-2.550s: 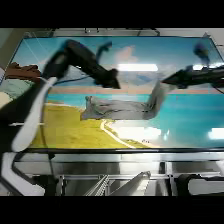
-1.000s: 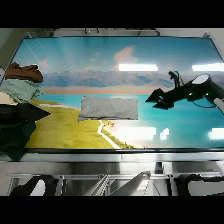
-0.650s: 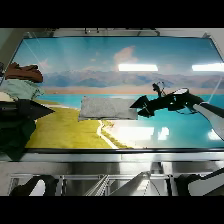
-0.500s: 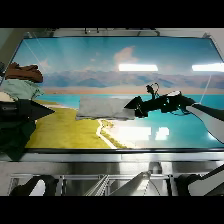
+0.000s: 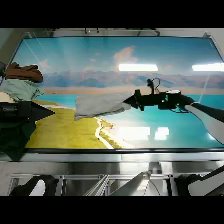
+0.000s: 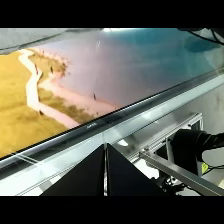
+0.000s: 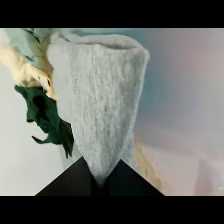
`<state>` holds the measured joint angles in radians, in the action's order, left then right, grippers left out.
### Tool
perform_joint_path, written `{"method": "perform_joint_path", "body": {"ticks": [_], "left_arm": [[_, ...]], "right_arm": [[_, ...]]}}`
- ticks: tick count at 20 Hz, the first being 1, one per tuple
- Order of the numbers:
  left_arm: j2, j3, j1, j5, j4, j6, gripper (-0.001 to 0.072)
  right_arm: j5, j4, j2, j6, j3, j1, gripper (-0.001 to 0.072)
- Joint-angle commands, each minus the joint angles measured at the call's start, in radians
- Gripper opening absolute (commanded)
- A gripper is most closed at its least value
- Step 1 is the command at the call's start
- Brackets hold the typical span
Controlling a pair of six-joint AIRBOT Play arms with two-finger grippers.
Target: Fold the shirts.
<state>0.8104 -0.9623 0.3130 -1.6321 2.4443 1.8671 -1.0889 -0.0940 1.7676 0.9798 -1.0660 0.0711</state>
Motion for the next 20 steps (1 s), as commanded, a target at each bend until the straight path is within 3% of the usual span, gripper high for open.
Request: {"method": "perform_joint_path", "body": {"ticks": [1,7,9,14,20], "left_arm": [[0.001,0.001,0.001,-0.002,0.0,0.003,0.0019],[0.001,0.001,0.001,0.009,-0.018,0.002,0.0018],[0.001,0.001,0.001,0.019,-0.018,0.002,0.0018],[0.001,0.001,0.001,0.036,-0.018,0.002,0.0018],[0.001,0.001,0.001,0.051,-0.016,0.002,0.0017]], "right_arm": [[0.028,-0.098,-0.13,0.04,-0.006,-0.208,0.0014],[0.092,-0.792,-0.379,0.374,0.003,-0.891,0.0014],[0.091,-0.949,-0.43,0.409,0.026,-1.077,0.0014],[0.124,-1.106,-0.437,0.409,0.082,-1.373,0.0014],[0.18,-1.129,-0.437,0.431,0.178,-1.472,0.0015]]}}
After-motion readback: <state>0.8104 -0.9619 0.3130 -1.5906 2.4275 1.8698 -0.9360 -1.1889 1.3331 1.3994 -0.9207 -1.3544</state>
